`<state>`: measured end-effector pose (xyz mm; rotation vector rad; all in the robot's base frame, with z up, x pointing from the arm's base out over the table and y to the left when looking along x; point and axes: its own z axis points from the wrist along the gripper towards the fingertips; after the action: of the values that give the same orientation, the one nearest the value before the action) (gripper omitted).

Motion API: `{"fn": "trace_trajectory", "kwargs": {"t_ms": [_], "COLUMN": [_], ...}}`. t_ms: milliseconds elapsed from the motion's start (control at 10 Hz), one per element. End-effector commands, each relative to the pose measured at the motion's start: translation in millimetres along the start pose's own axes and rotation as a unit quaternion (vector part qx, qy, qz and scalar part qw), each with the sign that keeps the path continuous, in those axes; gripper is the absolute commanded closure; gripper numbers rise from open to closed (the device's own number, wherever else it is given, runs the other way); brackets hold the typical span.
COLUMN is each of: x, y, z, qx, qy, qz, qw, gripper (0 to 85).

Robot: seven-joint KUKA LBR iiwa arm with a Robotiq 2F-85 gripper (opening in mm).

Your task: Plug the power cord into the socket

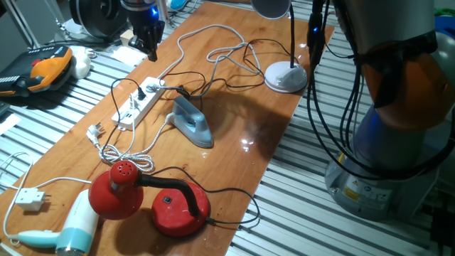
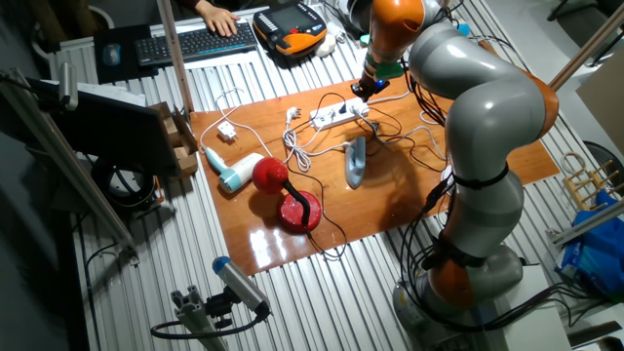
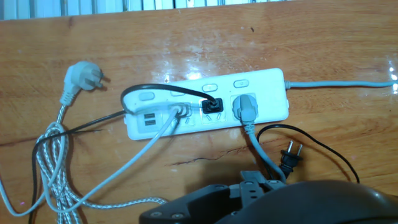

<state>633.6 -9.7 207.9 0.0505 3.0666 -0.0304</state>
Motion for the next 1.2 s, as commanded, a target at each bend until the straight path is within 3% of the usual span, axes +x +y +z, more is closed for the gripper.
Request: {"fn": "trace_trajectory", "kwargs": {"t_ms": [0,800,1100], "x": [-0.2,-7.2,-13.0], "y": [-0.5,-0.1,-0.5], "z": [0.0,4.1,7.7], "qx": [0.003,0.005,0.004], "qy": [0.0,0.0,-0.006], "qz": [-0.003,-0.005,-0.004], "qw": [1.0,1.0,1.0], "gripper": [85.0,85.0,85.0]}}
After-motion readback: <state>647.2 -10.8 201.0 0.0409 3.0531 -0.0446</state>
